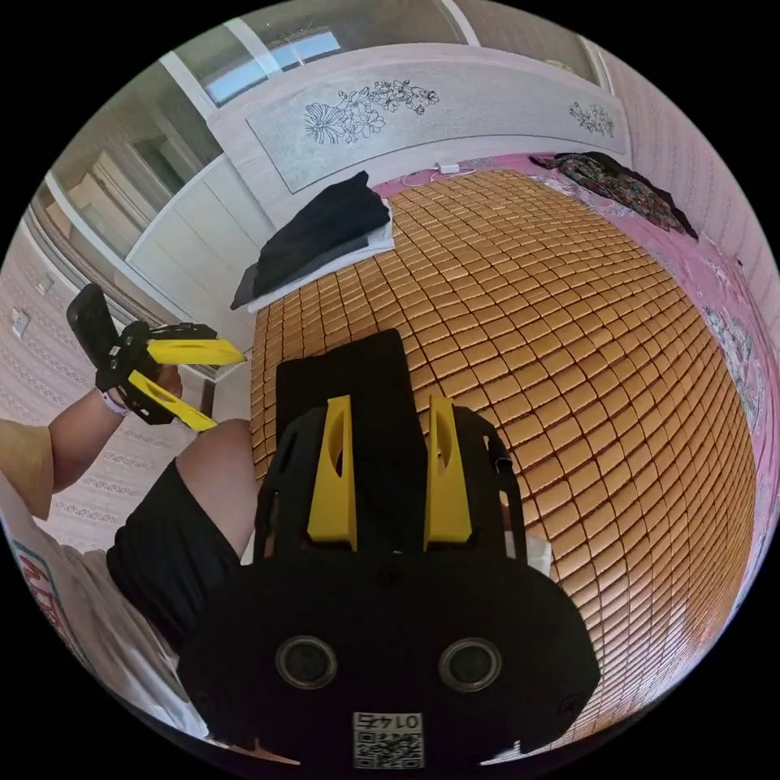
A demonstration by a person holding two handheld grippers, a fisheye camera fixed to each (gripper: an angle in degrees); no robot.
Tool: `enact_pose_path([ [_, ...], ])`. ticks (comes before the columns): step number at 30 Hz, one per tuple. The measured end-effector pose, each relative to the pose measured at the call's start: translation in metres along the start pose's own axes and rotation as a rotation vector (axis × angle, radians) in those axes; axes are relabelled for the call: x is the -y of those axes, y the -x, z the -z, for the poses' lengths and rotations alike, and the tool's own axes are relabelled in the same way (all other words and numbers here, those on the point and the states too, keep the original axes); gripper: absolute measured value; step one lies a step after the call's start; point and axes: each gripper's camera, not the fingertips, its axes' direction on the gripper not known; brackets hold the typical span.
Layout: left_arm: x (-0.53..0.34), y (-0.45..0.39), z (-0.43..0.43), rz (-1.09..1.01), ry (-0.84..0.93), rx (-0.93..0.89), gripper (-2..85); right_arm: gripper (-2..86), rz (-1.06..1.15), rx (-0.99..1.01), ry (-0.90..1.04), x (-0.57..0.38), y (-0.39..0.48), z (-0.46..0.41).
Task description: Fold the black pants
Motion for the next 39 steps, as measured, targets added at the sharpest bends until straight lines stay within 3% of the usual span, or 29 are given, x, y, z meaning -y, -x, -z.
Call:
enact_pose_path([
  [3, -0.004, 0.014, -0.008, 0.007, 0.031, 0.006, 16.0, 12.5, 0.009, -0.030, 0.131, 0.028, -0.005, -0.041],
  [6, -0.003, 0.023, -0.012, -0.020, 0.019, 0.008, 17.5, 5.6, 0.067, -0.071, 0.164, 0.040, -0.005, -0.048],
  [9, 0.004, 0.023, -0.011, -0.112, 0.008, -0.014, 19.4, 0.3, 0.232, 0.111, 0.128, 0.048, 0.001, -0.030],
  [13, 0.019, 0.021, -0.007, -0.218, 0.008, -0.068, 22.0, 0.1, 0.481, 0.552, 0.112, 0.064, 0.009, 0.004],
  [15, 0.027, 0.020, 0.000, -0.267, -0.017, -0.165, 18.3, 0.1, 0.543, 0.688, 0.133, 0.075, 0.010, 0.010],
  [17, 0.030, 0.020, 0.003, -0.296, 0.010, -0.262, 5.4, 0.1, 0.582, 0.771, 0.171, 0.090, 0.009, 0.004],
  [18, 0.033, 0.023, 0.001, -0.278, 0.082, -0.292, 3.0, 0.1, 0.582, 0.776, 0.177, 0.094, 0.008, 0.002],
  [21, 0.033, 0.036, -0.008, -0.134, 0.194, -0.260, 0.9, 0.1, 0.477, 0.736, 0.193, 0.111, -0.008, -0.019],
  [27, 0.040, 0.072, -0.036, 0.284, 0.351, -0.290, 0.4, 0.1, 0.249, 0.406, 0.272, 0.138, -0.018, -0.074],
  [34, 0.052, 0.080, -0.036, 0.423, 0.340, -0.221, 0.3, 0.0, 0.221, 0.106, 0.359, 0.158, 0.009, -0.116],
  [39, 0.061, 0.070, -0.044, 0.428, 0.406, -0.137, 0.2, 0.0, 0.153, 0.062, 0.303, 0.166, 0.015, -0.123],
])
